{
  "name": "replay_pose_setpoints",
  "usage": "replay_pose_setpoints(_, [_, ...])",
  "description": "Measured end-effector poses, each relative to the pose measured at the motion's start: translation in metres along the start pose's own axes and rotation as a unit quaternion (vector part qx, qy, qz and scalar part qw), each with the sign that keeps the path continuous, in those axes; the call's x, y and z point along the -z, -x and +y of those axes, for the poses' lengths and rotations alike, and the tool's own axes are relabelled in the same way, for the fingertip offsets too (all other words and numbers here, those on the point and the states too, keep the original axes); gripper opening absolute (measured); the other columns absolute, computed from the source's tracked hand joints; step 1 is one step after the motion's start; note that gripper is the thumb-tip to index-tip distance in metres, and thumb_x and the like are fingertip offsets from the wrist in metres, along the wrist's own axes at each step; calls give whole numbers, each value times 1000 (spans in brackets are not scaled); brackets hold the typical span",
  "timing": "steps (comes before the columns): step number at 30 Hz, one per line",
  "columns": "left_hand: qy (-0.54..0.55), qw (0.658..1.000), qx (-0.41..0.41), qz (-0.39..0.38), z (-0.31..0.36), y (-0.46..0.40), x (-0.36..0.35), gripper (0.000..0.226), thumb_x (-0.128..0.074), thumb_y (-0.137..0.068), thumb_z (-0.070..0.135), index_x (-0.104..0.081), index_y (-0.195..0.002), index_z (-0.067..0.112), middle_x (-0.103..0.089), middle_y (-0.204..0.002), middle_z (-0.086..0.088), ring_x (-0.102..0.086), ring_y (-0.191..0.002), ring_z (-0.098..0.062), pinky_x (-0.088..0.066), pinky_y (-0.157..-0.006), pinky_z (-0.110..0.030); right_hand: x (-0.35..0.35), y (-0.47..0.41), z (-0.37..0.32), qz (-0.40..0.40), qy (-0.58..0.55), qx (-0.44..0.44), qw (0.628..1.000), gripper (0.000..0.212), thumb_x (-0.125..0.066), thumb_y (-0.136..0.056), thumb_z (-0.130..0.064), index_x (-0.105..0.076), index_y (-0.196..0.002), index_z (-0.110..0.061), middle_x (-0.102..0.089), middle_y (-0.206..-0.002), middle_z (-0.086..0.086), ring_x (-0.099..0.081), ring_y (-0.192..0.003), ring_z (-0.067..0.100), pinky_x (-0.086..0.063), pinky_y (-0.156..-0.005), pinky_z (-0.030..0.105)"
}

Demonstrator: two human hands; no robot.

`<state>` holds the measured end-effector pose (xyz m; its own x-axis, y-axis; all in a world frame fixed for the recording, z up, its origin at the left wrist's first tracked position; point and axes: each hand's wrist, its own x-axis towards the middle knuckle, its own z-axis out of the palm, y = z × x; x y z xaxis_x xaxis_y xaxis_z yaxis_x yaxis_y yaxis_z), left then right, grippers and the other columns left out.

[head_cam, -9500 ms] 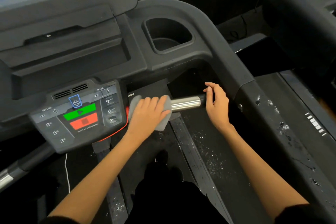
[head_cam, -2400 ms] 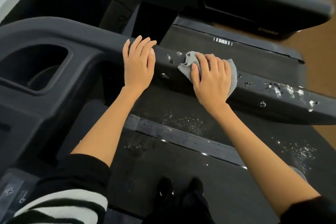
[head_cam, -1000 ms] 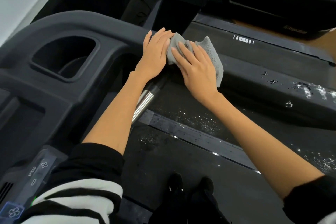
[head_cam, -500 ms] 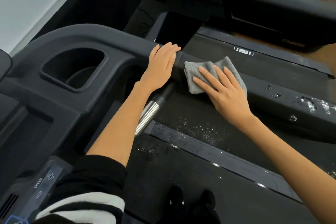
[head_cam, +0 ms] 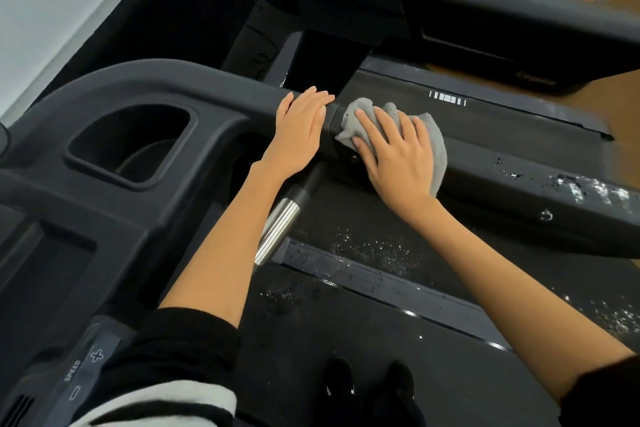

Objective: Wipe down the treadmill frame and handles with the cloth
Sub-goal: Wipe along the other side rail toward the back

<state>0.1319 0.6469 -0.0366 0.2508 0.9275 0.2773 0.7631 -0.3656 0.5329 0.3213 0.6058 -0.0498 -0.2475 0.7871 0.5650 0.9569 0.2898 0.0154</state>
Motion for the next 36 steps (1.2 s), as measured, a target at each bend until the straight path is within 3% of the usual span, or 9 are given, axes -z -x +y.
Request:
replay_pose_setpoints(5, [72, 997, 31, -18, 1, -4, 7, 37, -29, -103, 9, -49, -134, 8, -50, -140, -7, -31, -139, -14, -5, -116, -26, -10, -13, -31, -37, 9, 41, 998, 48, -43, -103, -40, -48, -143, -14, -55, -139, 11, -54, -123, 35, -41, -106, 48])
replay_pose_setpoints(9, [122, 991, 58, -22, 1, -4, 16, 37, -29, -104, 12, -48, -135, 9, -55, -133, -8, -45, -128, -18, -11, -104, -1, -15, -3, -20, -64, 88, 190, 976, 62, -50, -97, -26, -25, -154, -19, -32, -157, 8, -35, -139, 38, -26, -116, 52])
replay_pose_setpoints(12, [133, 989, 62, -28, 3, -5, 21, 38, -26, -105, 16, -45, -138, 11, -57, -133, -2, -45, -128, -13, -14, -113, -16, -9, 18, 3, -84, 185, 313, 928, 75, -44, -91, -16, -6, -156, -21, -7, -164, 3, -15, -148, 35, -8, -120, 52])
replay_pose_setpoints(17, [124, 990, 61, -27, 2, -3, 21, 38, -27, -105, 16, -47, -137, 11, -56, -134, 0, -44, -129, -10, -16, -117, -28, 7, 38, 35, -118, 263, 365, 885, 70, -33, -94, -11, -1, -156, -16, 9, -162, 3, 6, -149, 28, 13, -118, 51])
replay_pose_setpoints(22, [116, 991, 62, -31, 1, -5, 21, 38, -27, -105, 16, -48, -136, 11, -56, -134, 1, -45, -128, -9, -13, -114, -21, 19, 43, 62, -106, 216, 350, 905, 72, -38, -93, -8, -5, -157, -19, -1, -164, 0, 0, -150, 26, -1, -121, 50])
replay_pose_setpoints(26, [105, 992, 63, -26, 3, -6, 19, 38, -27, -105, 16, -48, -136, 10, -57, -133, 0, -44, -128, -10, -10, -108, -13, 14, 39, 52, -95, 167, 319, 928, 80, -53, -89, -15, -10, -156, -24, -5, -164, -2, -2, -150, 27, 0, -121, 51])
replay_pose_setpoints(32, [97, 994, 58, -12, 1, -8, 16, 38, -28, -104, 17, -49, -135, 10, -58, -130, 0, -47, -125, -9, -6, -99, 4, 6, 22, 25, -71, 98, 255, 959, 74, -56, -92, -22, -17, -155, -29, -17, -162, -5, -20, -147, 29, -21, -116, 55])
replay_pose_setpoints(34, [93, 994, 49, -8, 2, -7, 15, 37, -30, -104, 17, -52, -133, 10, -60, -127, -1, -49, -122, -10, -10, -103, 1, 5, 13, 14, -81, 67, 224, 969, 68, -50, -96, -24, -17, -155, -30, -18, -162, -4, -26, -146, 31, -27, -113, 56])
replay_pose_setpoints(36, [76, 997, 29, -9, 1, -6, 11, 36, -31, -103, 16, -55, -129, 11, -61, -124, -2, -50, -121, -15, -20, -113, -21, 3, 1, 1, -90, 37, 181, 979, 63, -47, -98, -27, -20, -154, -31, -25, -160, -2, -31, -142, 34, -30, -109, 55])
